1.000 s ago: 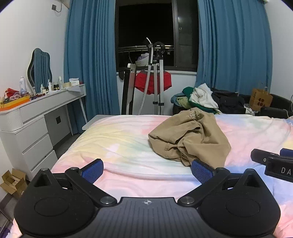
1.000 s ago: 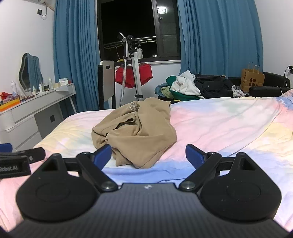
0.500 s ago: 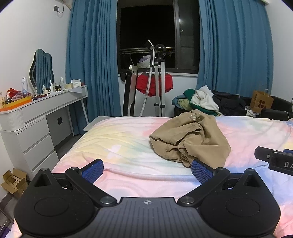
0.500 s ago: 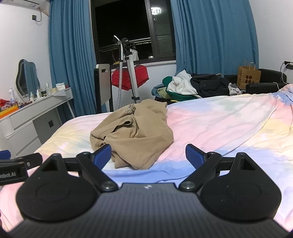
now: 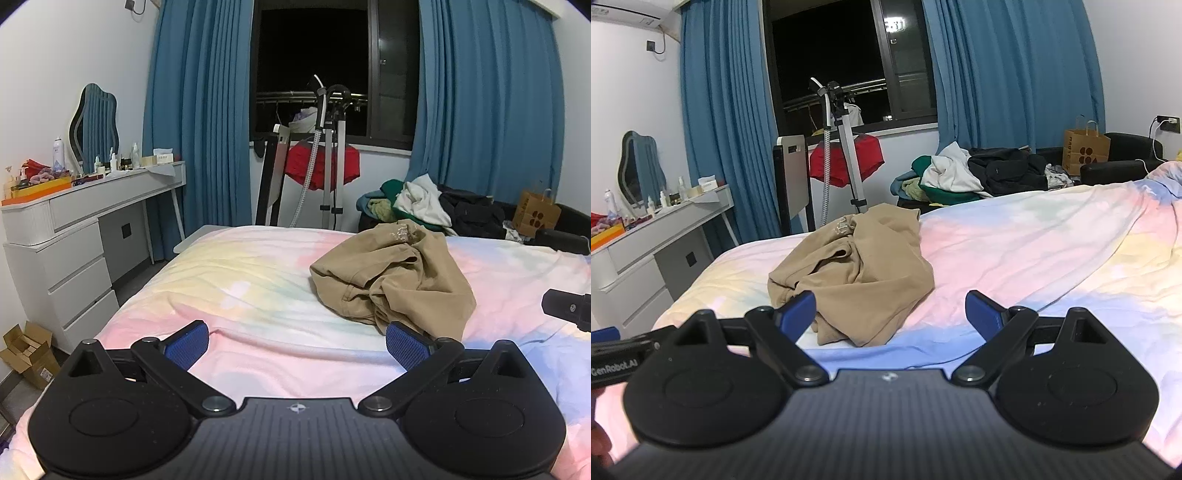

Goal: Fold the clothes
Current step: 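Move both grippers toward the crumpled tan T-shirt on the bed, then grasp the tan T-shirt with the left gripper while the right gripper grasps another edge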

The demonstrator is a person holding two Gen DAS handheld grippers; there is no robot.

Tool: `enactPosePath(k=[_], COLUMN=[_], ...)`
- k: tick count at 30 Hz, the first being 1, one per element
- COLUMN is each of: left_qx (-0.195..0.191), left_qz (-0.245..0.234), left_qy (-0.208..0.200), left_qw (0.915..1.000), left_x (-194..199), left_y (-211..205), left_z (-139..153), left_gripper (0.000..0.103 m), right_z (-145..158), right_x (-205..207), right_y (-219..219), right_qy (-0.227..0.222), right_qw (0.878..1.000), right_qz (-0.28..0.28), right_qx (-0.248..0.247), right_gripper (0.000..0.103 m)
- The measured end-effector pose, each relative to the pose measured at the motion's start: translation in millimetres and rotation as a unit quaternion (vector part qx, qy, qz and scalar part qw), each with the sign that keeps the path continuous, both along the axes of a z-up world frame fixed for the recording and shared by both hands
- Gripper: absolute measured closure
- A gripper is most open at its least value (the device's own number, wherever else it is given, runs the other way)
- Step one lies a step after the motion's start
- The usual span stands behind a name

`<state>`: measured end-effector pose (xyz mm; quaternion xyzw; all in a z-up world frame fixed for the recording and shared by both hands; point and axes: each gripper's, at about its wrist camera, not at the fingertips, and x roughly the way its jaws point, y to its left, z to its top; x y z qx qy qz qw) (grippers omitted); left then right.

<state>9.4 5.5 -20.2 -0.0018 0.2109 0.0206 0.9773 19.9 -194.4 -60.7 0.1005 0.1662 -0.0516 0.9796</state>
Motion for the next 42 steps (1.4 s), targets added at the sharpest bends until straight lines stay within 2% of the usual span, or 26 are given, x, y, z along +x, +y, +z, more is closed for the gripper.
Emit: enactPosePath(k=[6,11,19,27,30,34,36,39,40,41,42], left_qx=[0.009,0.0,0.026,0.03,0.032,0.031,0.024,0.038,0.042,0.046,0.044], left_qz=[-0.009,-0.012,-0.019,-0.054,-0.067,-0.079,-0.088,-0.09,-0.091,-0.092,-0.091], left_qy=[0.005,0.022,0.047,0.073,0.066,0.059,0.052,0.048,0.05,0.051,0.05], left_qw=[0.9999,0.9997,0.9984,0.9955,0.9951,0.9947,0.9945,0.994,0.9937,0.9934,0.9936], left_x=[1,8,53,133,165,206,222,245,253,260,264], left_y=[-4,-3,-8,-21,-32,-46,-51,-61,-62,-64,-64], left_z=[-6,-11,-12,-28,-38,-50,-53,-62,-65,-68,-69], left_gripper=[0.0,0.0,0.001,0.006,0.009,0.017,0.017,0.026,0.038,0.055,0.063], right_z=[1,2,3,-4,-10,-26,-34,-42,-46,-49,-52], right_x=[-2,-4,-7,-2,3,21,31,44,47,50,52], right_y=[-5,-11,-25,-41,-44,-50,-51,-50,-49,-49,-48], right_qy=[-0.001,-0.003,-0.004,0.007,0.007,0.037,0.05,0.059,0.061,0.064,0.066], right_qw=[1.0,1.0,0.999,0.997,0.997,0.996,0.995,0.996,0.996,0.996,0.996], right_qz=[-0.004,-0.009,-0.017,-0.034,-0.045,-0.055,-0.055,-0.055,-0.055,-0.055,-0.054], right_qx=[0.009,0.02,0.044,0.07,0.061,0.06,0.059,0.048,0.045,0.042,0.038], right_gripper=[0.014,0.014,0.014,0.014,0.014,0.014,0.014,0.014,0.014,0.014,0.014])
